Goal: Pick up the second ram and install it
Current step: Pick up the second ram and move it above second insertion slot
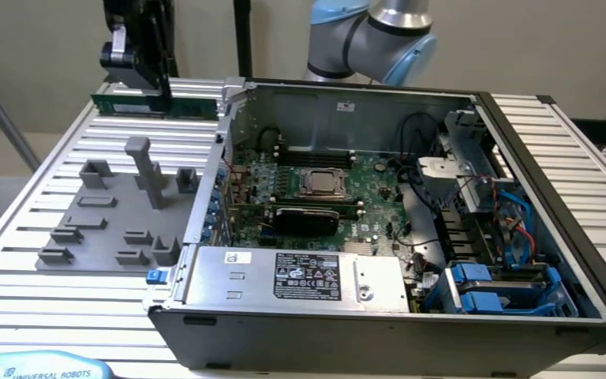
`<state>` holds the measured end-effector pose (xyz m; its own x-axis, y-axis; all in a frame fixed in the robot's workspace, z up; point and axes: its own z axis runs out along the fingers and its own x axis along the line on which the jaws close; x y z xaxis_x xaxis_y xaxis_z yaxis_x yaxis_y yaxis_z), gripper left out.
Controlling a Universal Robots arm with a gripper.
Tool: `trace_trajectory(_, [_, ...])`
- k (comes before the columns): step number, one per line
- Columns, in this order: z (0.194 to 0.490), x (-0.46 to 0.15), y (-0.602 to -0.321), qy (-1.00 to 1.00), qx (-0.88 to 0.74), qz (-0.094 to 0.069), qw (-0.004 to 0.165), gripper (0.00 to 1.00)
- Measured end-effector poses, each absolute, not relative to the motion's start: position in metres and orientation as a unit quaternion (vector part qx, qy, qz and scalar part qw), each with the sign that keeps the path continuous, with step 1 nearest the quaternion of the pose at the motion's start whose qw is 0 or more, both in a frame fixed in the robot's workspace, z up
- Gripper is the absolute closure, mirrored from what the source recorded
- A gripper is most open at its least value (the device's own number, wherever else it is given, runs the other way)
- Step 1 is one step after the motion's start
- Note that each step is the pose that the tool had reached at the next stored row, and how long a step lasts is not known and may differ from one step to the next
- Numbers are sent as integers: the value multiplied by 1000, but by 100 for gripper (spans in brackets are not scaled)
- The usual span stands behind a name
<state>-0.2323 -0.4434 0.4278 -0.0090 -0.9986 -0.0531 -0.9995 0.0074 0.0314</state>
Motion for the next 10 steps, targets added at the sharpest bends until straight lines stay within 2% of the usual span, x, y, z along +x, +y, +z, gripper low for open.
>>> trace_trajectory(10, [418,-187,-435,710,-704,30,8,87])
